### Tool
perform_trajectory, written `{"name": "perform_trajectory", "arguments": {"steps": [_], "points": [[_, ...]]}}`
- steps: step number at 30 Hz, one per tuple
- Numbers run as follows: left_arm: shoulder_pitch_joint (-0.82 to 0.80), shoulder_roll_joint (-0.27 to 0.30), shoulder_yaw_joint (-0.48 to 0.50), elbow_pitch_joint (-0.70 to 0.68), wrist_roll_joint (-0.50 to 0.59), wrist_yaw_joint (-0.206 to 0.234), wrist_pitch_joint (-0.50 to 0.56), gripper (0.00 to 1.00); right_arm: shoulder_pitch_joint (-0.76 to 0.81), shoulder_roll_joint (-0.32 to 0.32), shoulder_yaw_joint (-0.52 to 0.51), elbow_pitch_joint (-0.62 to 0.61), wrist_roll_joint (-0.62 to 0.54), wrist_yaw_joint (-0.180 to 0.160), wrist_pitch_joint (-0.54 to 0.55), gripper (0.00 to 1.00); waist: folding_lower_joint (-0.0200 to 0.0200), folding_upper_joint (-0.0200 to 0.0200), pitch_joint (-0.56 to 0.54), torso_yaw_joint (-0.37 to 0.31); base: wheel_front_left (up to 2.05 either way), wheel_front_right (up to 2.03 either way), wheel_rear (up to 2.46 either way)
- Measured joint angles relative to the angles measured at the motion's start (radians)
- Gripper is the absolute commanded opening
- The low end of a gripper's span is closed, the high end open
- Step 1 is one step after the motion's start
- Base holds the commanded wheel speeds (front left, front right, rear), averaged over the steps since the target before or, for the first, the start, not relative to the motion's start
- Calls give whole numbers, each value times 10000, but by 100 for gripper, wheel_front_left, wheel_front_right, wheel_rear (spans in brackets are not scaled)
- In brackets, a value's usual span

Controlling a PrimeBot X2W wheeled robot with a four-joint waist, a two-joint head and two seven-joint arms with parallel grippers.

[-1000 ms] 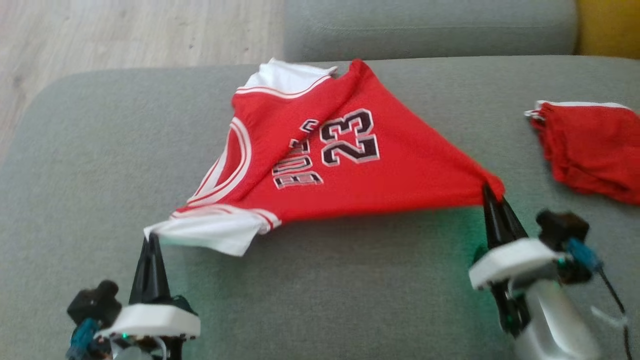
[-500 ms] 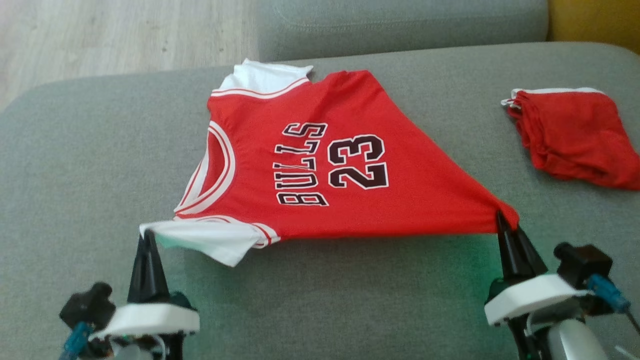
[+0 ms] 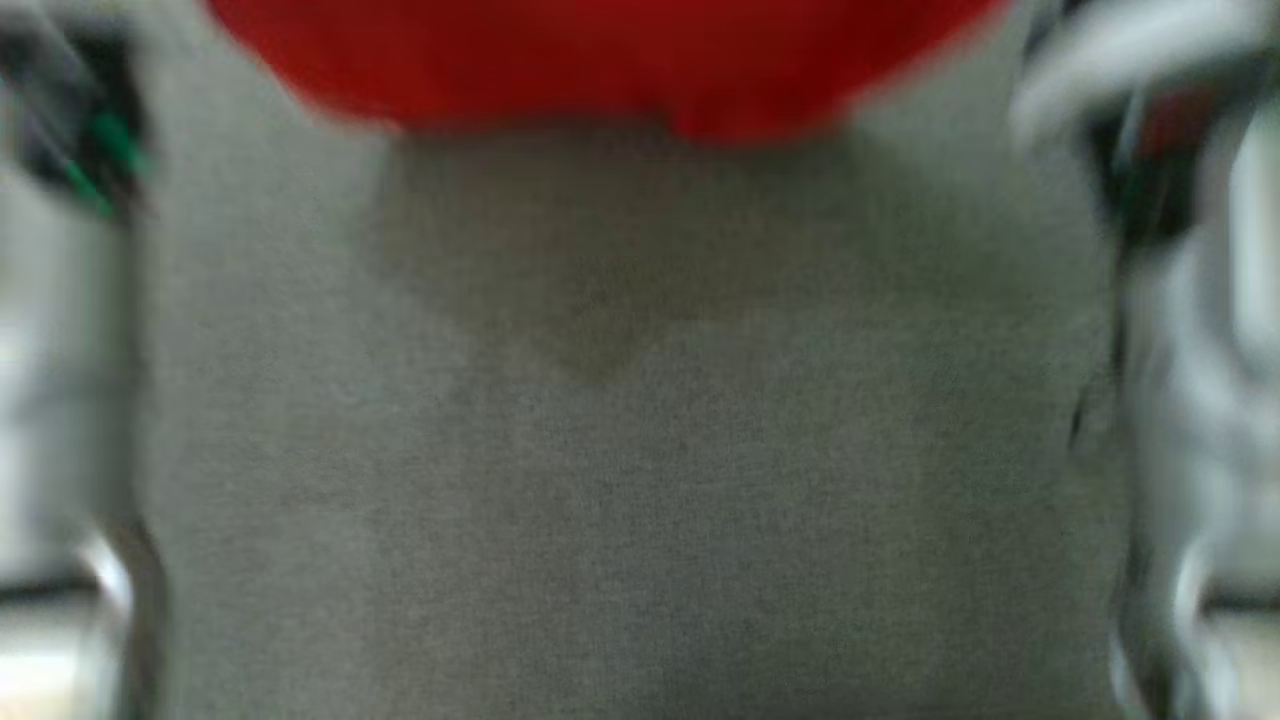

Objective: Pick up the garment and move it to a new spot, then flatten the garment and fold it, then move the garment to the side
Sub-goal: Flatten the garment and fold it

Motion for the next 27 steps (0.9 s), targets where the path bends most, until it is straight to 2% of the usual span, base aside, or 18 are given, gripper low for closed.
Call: {"name": "perform_trajectory", "arguments": {"steps": [3, 5, 8, 11, 14, 20, 23, 27], "points": [[-2794, 489, 31, 1317, 44, -38, 529, 0, -3152, -69, -82, 1553, -127, 0, 236, 0, 2, -1, 820, -87, 0, 0, 0], [-4406, 610, 58, 2220, 105, -36, 516, 0, -5037, -115, -130, 2623, -426, 0, -54, 0, 3, -1, 1334, -159, 0, 0, 0], [-6598, 732, 190, 3356, 435, 121, -291, 0, -7382, -165, -328, 3952, -1432, 0, -1158, 0, 3, -1, 2057, -254, 0, 0, 0], [-8135, 807, 387, 4207, 627, 109, -1513, 0, -8844, -163, -836, 5053, -2263, 0, -2635, 0, 2, -1, 2589, -325, 0, 0, 0], [-8813, 775, 483, 4961, 648, 8, -2575, 0, -9277, -157, -1275, 5939, -2823, 0, -3781, 0, -1, -1, 2852, -351, 0, 0, 0], [-8868, 577, 435, 6370, 439, -213, -2963, 0, -9320, -148, -1436, 7588, -3181, 0, -4351, 0, -2, -1, 3062, -197, 0, 0, 0], [-8319, 456, 301, 6510, 245, -219, -3060, 0, -9055, -157, -1553, 8124, -3452, 0, -4443, 0, -2, -1, 3104, -33, 0, 0, 0], [-6590, 290, -711, 5914, -360, -219, -3087, 0, -7882, -182, -1498, 8930, -3916, 0, -4456, 0, -2, -1, 2929, 193, 0, 0, 0]]}}
